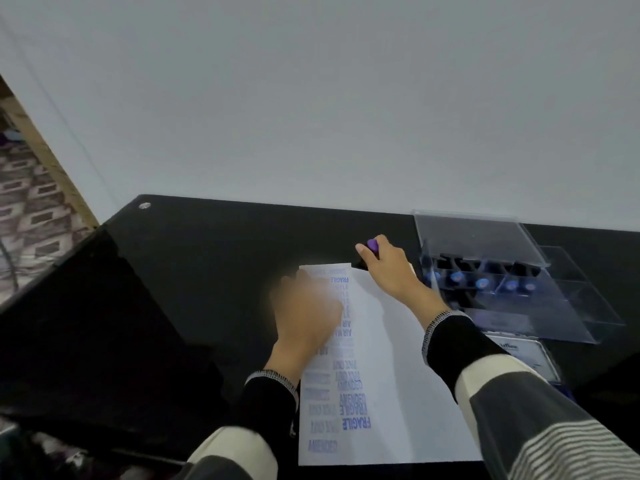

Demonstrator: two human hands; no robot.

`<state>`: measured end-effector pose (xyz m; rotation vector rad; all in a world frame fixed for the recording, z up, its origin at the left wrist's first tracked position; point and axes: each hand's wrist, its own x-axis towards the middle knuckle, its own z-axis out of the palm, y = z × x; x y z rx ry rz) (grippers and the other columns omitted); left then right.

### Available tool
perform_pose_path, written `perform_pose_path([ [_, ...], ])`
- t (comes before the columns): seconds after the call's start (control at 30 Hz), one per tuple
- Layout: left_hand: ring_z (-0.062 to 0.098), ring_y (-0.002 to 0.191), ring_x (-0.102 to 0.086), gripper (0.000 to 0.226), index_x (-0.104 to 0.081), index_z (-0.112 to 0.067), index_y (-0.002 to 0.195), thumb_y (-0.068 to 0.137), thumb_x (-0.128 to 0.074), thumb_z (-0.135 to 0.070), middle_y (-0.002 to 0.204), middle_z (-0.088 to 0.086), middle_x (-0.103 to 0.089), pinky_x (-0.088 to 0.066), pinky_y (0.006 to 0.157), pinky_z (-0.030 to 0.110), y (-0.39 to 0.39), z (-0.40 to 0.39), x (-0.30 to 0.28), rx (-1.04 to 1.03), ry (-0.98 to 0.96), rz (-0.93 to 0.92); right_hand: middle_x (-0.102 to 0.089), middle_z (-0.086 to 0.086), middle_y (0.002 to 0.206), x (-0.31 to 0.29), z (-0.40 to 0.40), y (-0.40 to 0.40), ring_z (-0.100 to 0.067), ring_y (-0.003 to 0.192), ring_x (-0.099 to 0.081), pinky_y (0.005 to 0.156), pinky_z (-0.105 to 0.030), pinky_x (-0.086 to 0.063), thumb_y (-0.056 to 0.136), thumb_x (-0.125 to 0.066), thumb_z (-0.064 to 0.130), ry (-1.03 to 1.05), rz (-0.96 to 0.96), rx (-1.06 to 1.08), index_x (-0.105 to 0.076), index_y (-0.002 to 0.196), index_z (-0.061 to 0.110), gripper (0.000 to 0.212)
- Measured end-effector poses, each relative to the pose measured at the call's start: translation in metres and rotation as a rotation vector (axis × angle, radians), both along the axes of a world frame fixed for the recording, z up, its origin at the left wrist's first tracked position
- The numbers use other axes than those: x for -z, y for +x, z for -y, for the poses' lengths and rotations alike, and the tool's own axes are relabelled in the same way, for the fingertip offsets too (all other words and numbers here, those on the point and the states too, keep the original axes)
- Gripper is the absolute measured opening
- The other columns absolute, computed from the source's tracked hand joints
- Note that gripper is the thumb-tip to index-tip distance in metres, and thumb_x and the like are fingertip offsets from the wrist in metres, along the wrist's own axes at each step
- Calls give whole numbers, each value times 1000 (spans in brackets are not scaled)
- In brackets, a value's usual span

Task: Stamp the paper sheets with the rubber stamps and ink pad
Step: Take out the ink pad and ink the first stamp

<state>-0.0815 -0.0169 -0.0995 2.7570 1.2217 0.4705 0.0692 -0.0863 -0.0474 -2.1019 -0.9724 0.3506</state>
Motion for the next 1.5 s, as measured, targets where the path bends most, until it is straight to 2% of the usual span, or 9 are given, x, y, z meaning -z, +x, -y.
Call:
perform_pose_path([
  [0.13, 21, 126, -35, 39, -58, -26, 118, 89, -50, -50, 134, -4, -45, -29, 110, 39, 8, -11, 9, 47, -64, 147, -45, 6, 78, 9, -4, 6, -3, 65, -41, 52, -15, -29, 100, -43, 36, -4, -15, -5, -39, 94, 14, 23],
  [0.27, 24, 147, -13, 39, -49, -26, 124, 91, -50, -47, 156, -1, -25, -4, 118, 44, 12, -16, 15, 62, -227, 151, -47, 4, 78, 16, -1, 8, -4, 63, -42, 52, -14, -31, 99, -43, 36, 24, -17, 10, -40, 97, 14, 23],
  [0.4, 22, 147, -12, 41, -45, -27, 126, 91, -49, -47, 157, 0, -25, -2, 119, 43, 12, -16, 14, 51, -241, 155, -46, 5, 75, 20, -1, 6, -5, 63, -43, 52, -14, -32, 99, -44, 35, 64, -39, 20, -41, 96, 13, 22],
  [0.6, 23, 145, -16, 68, -25, -24, 147, 89, -47, -51, 156, -1, -25, -7, 118, 46, 15, -17, 12, 24, -223, 110, -50, -1, 79, 21, 0, 8, -7, 65, -44, 56, -16, -35, 99, -44, 35, 101, -79, 27, -42, 96, 12, 24],
  [0.97, 26, 147, -10, 70, -19, -27, 150, 91, -47, -52, 156, 0, -21, -6, 118, 45, 14, -18, 16, 25, -221, 107, -49, -5, 79, 16, 11, -2, -10, 64, -42, 55, -15, -36, 99, -45, 35, 141, -126, 17, -41, 87, 10, 27],
  [1.07, 25, 144, -14, 65, -29, -26, 145, 89, -54, -47, 155, 0, -21, -14, 118, 45, 10, -18, 14, 35, -245, 213, -51, -6, 76, 16, 27, -19, -11, 64, -44, 57, -14, -37, 98, -47, 36, 137, -175, -17, -43, 83, 11, 29],
  [1.17, 20, 129, -33, 37, -53, -26, 124, 90, -58, -37, 133, -4, -45, -32, 109, 38, -7, -13, 7, 42, -250, 412, -50, -9, 74, 17, 49, -42, -15, 64, -41, 58, -23, -35, 97, -48, 36, 186, -210, 45, -43, 77, 11, 33],
  [1.27, 15, 116, -43, 16, -63, -26, 107, 92, -56, -27, 118, -9, -54, -39, 101, 34, -30, -1, 6, 26, -252, 424, -45, -6, 70, 20, 75, -77, -15, 63, -37, 58, -24, -33, 97, -49, 34, 344, -265, 216, -38, 70, 13, 36],
  [1.5, 15, 120, -43, 26, -61, -24, 117, 94, -54, -34, 123, -8, -54, -34, 109, 46, -54, 20, 15, 24, -246, 357, -42, -8, 67, 41, 109, -137, -12, 58, -34, 52, -19, -31, 97, -45, 36, 519, -296, 362, -41, 76, 6, 37],
])
